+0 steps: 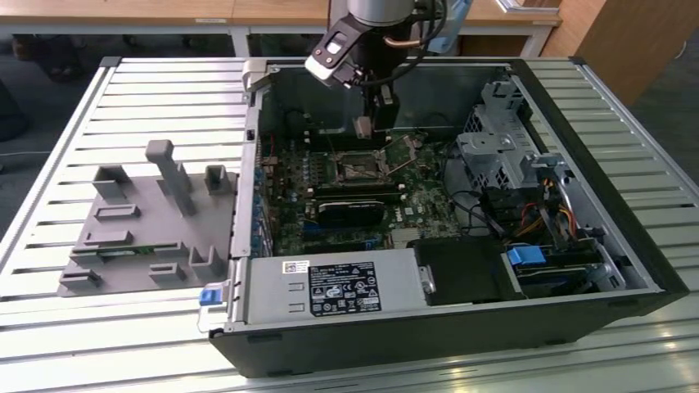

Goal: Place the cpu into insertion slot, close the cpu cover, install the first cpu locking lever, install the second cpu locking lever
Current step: 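Place the cpu into insertion slot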

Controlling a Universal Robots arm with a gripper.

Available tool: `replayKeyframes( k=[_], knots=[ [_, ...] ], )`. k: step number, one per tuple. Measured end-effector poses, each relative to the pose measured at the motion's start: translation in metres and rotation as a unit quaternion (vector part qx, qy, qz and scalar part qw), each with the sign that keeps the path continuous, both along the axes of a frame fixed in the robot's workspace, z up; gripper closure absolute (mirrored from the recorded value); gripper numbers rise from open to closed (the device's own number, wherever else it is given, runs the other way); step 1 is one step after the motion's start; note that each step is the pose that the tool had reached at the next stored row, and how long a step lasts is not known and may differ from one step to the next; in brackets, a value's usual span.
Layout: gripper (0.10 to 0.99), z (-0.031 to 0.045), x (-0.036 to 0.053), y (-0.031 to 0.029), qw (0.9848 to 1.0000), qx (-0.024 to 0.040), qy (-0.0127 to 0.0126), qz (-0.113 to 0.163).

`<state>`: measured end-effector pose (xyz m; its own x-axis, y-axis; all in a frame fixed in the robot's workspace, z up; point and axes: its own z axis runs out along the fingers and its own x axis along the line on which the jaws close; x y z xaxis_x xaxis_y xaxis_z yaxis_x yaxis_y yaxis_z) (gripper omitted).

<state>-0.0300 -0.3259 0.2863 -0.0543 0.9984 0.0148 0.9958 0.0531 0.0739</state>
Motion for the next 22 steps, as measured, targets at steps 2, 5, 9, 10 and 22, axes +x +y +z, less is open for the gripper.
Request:
replayKeyframes(
  k=[2,5,9,10,22],
  knots=[
    [0.541,-0.0015,0.0000,0.0000,1.0000,0.0000,0.0002,0.000],
    [0.541,-0.0037,0.0000,0.0001,1.0000,0.0000,0.0007,0.000],
    [0.541,-0.0067,0.0000,0.0001,1.0000,0.0000,0.0017,0.000],
    [0.541,-0.0074,0.0000,0.0001,1.0000,0.0000,0.0019,0.000],
    [0.541,-0.0170,0.0000,0.0006,1.0000,0.0000,0.0062,0.000]
  ],
)
